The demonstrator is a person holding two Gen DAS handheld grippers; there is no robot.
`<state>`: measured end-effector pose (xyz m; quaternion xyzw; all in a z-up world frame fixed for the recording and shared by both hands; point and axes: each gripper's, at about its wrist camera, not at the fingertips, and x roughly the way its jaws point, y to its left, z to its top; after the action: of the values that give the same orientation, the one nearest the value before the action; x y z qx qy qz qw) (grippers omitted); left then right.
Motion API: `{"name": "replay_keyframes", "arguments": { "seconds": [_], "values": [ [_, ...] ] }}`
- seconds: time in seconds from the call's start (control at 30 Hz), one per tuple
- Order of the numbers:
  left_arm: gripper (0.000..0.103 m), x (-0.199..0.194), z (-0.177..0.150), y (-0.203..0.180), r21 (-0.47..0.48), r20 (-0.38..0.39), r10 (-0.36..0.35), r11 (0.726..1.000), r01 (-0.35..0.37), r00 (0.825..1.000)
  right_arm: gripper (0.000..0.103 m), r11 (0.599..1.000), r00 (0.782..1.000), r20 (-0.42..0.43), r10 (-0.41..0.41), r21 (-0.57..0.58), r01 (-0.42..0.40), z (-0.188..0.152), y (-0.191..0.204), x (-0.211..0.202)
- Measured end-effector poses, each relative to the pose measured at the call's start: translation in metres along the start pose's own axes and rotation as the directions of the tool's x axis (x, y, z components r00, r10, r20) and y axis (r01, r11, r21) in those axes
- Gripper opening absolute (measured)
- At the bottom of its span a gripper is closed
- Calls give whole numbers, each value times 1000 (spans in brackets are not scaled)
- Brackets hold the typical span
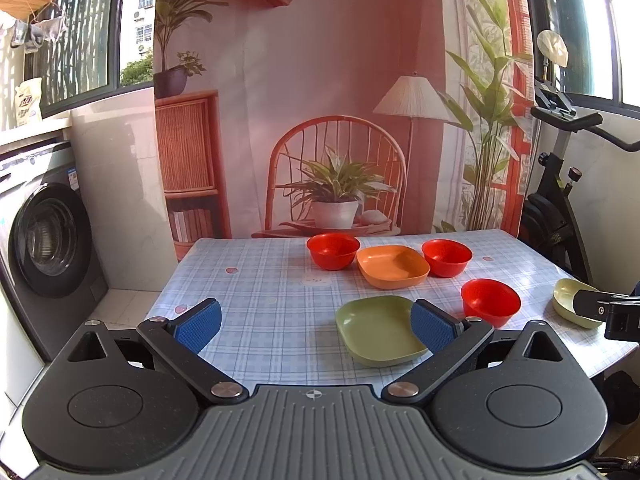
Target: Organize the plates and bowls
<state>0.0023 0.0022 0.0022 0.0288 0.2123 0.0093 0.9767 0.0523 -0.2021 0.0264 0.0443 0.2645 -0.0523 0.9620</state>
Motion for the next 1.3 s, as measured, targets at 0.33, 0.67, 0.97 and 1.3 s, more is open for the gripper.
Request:
{"name": "replay_keyframes", "arguments": {
  "seconds": [0.33, 0.67, 0.97, 1.3],
  "values": [
    [101, 8, -3, -5, 42, -33, -39, 998, 41, 999, 103, 998, 999, -31, 40, 46, -39, 6, -12, 8],
    [101, 58, -17, -4, 66, -201, -20, 997, 34, 979, 99, 998, 997, -63, 55, 4, -55, 16, -11, 53],
    [85, 114, 3, 12, 86, -261, 34, 996, -12, 965, 96, 998, 999, -23, 48, 27, -48, 41, -20, 102],
    [46, 157, 55, 26, 18, -202, 45, 999, -42, 978, 61, 993, 993, -26, 116, 40, -115, 51, -10, 156]
  ]
}}
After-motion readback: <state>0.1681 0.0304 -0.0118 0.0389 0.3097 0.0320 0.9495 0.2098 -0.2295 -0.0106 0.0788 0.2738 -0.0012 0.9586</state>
